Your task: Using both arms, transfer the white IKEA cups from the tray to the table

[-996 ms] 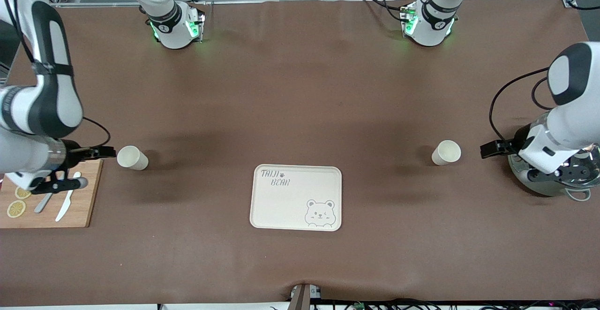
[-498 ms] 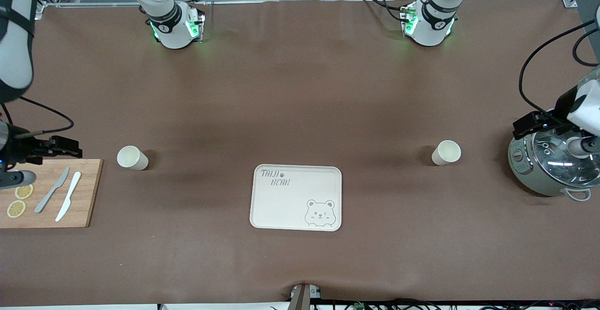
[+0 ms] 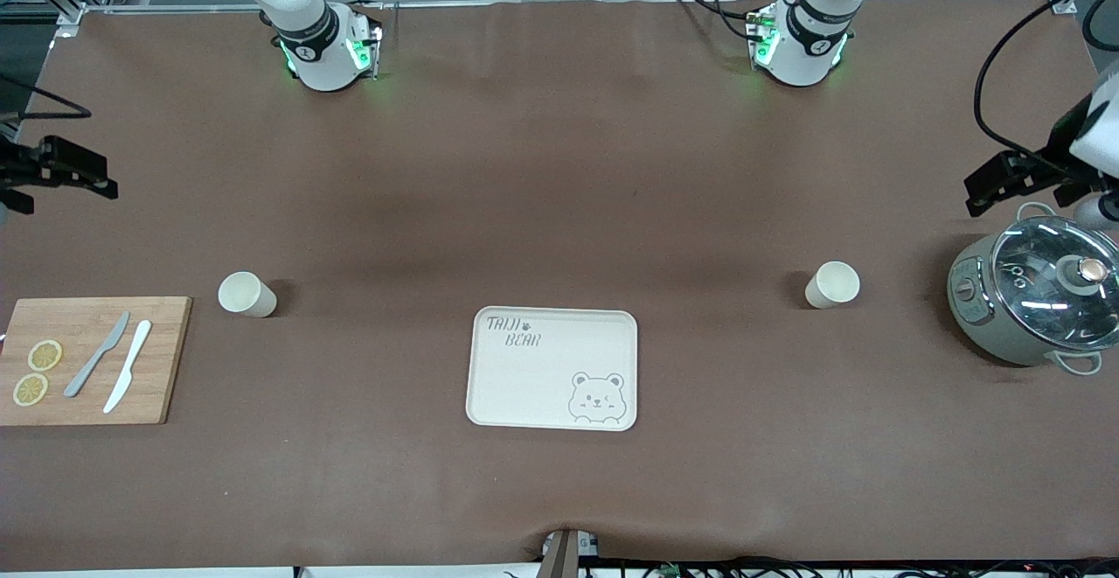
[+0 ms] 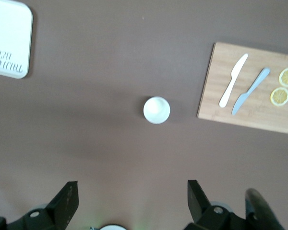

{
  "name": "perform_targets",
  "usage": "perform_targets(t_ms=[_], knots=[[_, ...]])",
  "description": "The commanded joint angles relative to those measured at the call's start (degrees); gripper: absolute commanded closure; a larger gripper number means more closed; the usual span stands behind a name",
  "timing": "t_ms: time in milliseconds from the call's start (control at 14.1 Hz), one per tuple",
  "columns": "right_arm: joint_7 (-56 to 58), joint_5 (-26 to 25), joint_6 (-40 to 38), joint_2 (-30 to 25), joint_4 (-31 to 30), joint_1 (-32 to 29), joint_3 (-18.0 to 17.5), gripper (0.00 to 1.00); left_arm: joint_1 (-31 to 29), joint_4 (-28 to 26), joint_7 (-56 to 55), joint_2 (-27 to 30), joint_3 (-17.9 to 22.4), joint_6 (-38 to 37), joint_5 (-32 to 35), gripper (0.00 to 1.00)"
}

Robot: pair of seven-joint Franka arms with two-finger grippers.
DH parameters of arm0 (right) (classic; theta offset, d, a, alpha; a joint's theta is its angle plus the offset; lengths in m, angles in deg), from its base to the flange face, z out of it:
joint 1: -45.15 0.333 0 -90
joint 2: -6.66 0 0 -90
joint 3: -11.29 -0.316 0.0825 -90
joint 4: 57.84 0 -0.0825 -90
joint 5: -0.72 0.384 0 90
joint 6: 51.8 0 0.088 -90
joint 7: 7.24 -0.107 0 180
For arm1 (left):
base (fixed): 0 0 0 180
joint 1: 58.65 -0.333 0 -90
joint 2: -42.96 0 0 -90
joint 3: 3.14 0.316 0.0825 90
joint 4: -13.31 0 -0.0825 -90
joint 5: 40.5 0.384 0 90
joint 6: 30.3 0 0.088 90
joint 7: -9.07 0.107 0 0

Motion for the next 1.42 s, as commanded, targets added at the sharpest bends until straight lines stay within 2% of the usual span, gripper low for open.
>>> perform_targets(t_ms=[0,356,427,853,1067,1280,1351], knots=[[-1.9,-0.5,2.1,-6.3,-9.4,-0.8,-0.1,0.00,8.4,-0.7,0.8,2.8,7.8,-1.4,-1.6,0.00],[-6.3,1.2,1.8,-7.0,-10.1,-4.0,-0.1,0.00,18.0,-2.4,1.9,6.2,19.7,-1.8,-5.9,0.00],[-6.6,1.2,2.2,-7.5,-10.9,-4.0,-0.1,0.00,18.6,-2.5,1.9,6.5,20.5,-1.6,-6.0,0.00],[-6.0,1.3,4.3,-9.4,-11.4,-3.0,-0.6,0.00,18.6,-2.4,1.8,5.5,20.2,-0.9,-6.0,0.00],[-6.0,1.2,7.7,-12.2,-16.6,-2.6,-0.3,0.00,18.6,-2.3,1.6,5.7,20.1,-1.0,-6.0,0.00],[-6.4,-2.6,7.8,-11.7,-16.3,-2.3,-0.4,0.00,18.6,-2.4,1.4,5.9,20.1,-1.6,-6.0,0.00],[-6.3,-2.2,8.3,-11.1,-15.4,-2.9,-0.2,0.00,18.6,-2.4,1.4,6.1,20.1,-1.9,-6.0,0.00]])
